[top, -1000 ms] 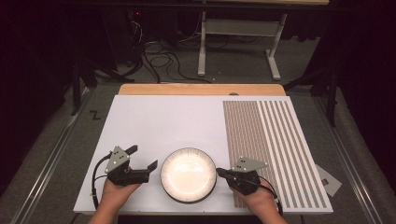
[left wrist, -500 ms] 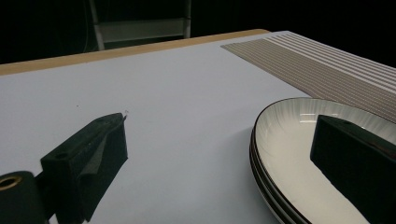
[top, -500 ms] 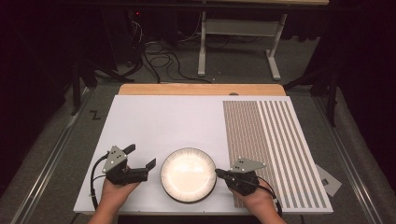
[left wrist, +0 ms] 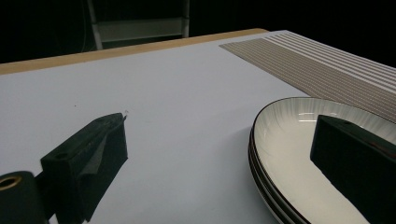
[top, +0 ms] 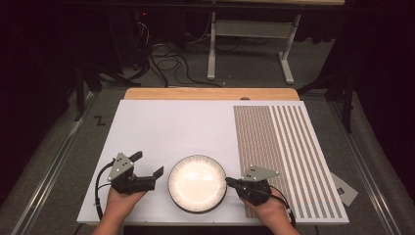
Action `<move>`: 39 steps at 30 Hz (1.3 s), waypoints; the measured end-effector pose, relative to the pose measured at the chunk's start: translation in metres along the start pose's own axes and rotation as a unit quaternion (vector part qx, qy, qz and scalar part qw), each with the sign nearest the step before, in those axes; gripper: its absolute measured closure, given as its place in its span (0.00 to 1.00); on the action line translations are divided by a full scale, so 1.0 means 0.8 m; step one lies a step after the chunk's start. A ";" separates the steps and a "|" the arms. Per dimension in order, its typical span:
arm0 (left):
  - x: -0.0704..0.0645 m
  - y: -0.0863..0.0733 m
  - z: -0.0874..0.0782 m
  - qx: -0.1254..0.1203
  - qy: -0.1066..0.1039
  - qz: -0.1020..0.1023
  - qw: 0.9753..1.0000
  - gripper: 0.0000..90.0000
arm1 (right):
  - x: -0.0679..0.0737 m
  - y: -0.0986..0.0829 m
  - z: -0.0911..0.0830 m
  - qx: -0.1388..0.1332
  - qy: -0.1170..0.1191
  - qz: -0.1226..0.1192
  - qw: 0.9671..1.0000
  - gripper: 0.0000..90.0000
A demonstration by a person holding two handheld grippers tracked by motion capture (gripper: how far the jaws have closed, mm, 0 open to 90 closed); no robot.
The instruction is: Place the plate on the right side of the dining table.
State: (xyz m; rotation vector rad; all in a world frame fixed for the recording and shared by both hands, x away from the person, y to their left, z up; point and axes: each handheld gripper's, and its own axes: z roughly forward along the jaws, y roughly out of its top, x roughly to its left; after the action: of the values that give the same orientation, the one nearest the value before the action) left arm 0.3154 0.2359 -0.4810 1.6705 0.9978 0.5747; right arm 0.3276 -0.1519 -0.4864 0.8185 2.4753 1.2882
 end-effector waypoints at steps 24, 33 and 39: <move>-0.001 0.000 -0.001 -0.003 -0.003 -0.002 1.000 0.05 | 0.001 0.000 0.001 -0.006 -0.004 0.004 1.000 1.00; -0.002 0.000 0.000 -0.003 -0.004 -0.002 1.000 0.05 | 0.001 0.000 0.000 -0.004 -0.004 0.009 1.000 1.00; -0.002 0.000 -0.001 -0.003 -0.004 -0.002 1.000 0.05 | 0.002 0.000 0.002 -0.006 -0.004 0.009 1.000 1.00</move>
State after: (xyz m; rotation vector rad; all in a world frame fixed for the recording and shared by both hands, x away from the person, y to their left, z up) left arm 0.3143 0.2351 -0.4803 1.6629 0.9929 0.5668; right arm 0.3269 -0.1498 -0.4873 0.8419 2.4582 1.3019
